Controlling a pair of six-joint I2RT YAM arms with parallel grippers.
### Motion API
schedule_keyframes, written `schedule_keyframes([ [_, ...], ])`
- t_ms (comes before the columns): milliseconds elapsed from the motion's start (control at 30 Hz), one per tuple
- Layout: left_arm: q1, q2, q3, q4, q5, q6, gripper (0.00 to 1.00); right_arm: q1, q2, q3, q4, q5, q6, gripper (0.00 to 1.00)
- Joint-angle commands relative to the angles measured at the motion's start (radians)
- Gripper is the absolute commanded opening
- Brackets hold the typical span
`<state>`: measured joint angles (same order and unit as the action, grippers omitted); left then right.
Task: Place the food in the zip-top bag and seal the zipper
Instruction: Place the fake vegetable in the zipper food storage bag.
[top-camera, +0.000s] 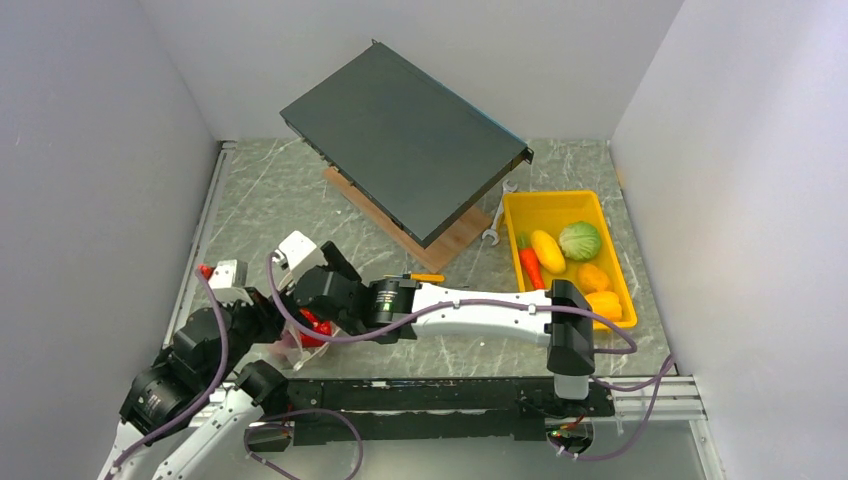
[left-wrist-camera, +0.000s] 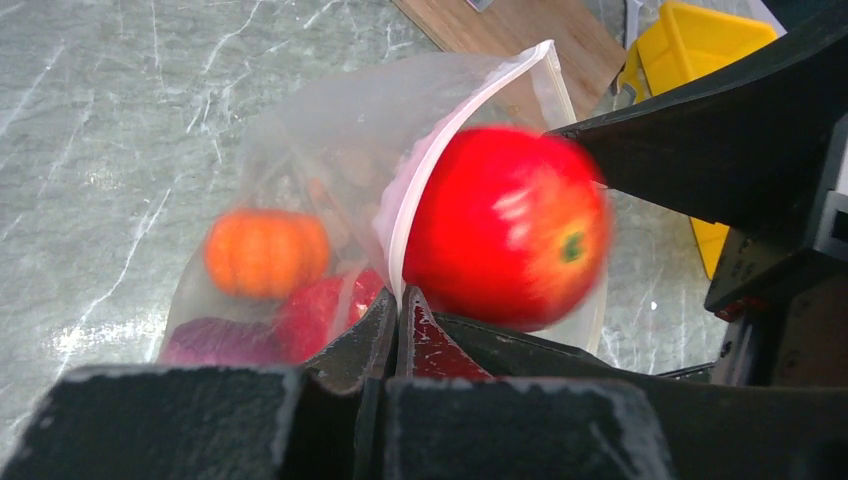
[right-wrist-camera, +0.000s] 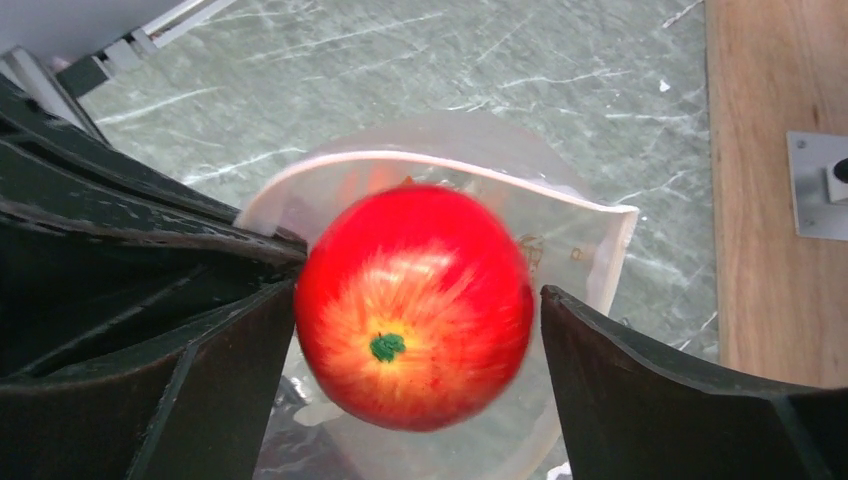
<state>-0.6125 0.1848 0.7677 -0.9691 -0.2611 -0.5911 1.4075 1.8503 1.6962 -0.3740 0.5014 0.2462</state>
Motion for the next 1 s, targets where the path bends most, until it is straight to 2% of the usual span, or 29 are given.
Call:
schedule_keyframes([
  [0, -0.003, -0.023, 0.005, 0.027, -0.018, -0.008, 0.0, 0.001, -0.003, 0.05, 0.008, 0.038, -0.009, 0.96],
  [233, -0.004, -0.021, 0.005, 0.027, -0.018, -0.008, 0.0, -0.002, -0.032, 0.044, -0.009, 0.053, -0.005, 0.99],
  [367, -0.004, -0.018, 0.005, 0.026, -0.021, -0.009, 0.0, -0.003, -0.067, 0.029, -0.043, 0.027, 0.037, 0.96],
  [567, -0.003, -0.013, 0.004, 0.027, -0.017, -0.008, 0.0, 0.014, -0.17, -0.078, -0.157, 0.006, 0.252, 0.79],
  [733, -0.003, 0.001, 0.005, 0.028, -0.012, -0.006, 0.0, 0.035, -0.253, -0.174, -0.281, 0.054, 0.448, 0.8],
  [833, -0.003, 0.006, 0.005, 0.03, -0.01, -0.005, 0.0, 0.033, -0.297, -0.28, -0.214, 0.037, 0.499, 0.82],
  [967, -0.003, 0.009, 0.009, 0.021, -0.009, -0.012, 0.0, 0.004, -0.298, -0.351, -0.069, -0.042, 0.487, 0.8],
])
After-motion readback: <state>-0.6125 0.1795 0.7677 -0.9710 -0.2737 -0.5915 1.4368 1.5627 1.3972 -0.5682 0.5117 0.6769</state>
